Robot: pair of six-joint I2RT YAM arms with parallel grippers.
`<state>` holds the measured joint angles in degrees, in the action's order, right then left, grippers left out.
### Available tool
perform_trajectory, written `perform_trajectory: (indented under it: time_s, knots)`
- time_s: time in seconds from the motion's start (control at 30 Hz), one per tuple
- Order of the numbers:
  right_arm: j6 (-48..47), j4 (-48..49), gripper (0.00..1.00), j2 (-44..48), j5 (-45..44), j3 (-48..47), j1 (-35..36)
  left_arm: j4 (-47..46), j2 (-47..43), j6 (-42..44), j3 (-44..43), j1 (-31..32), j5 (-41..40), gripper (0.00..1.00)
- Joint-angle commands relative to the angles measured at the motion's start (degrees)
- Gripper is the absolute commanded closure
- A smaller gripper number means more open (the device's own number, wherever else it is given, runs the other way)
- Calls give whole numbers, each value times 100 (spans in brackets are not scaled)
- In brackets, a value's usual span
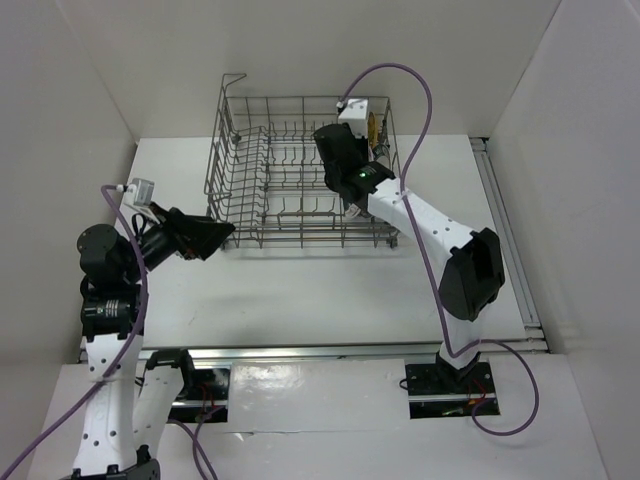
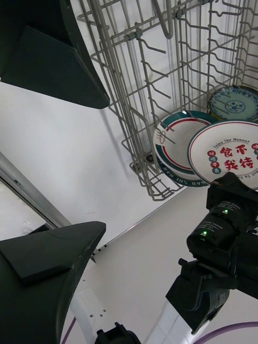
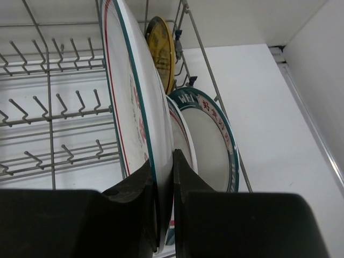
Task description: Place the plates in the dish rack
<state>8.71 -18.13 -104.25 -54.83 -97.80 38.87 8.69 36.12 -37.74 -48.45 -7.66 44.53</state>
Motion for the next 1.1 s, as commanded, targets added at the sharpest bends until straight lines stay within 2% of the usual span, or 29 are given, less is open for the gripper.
perform_trajectory:
  time_s: [0.0, 0.37, 1.0, 1.03, 1.07]
  knots:
    - [474, 126, 100, -34, 174, 6, -117, -174, -87, 56, 89, 28, -32, 0]
    - [773, 126, 100, -149, 402, 296, -64, -227, -87, 56, 142, 28, -85, 0]
    - [1326, -165, 100, -491, 253, 542, 50, -60, -87, 109, 142, 28, -191, 0]
    - [1378, -165, 95, -491, 332, 543, 50, -60, -87, 109, 142, 28, -191, 0]
    - [1379, -165, 81, -491, 393, 664, 50, 9, -87, 109, 142, 28, -191, 0]
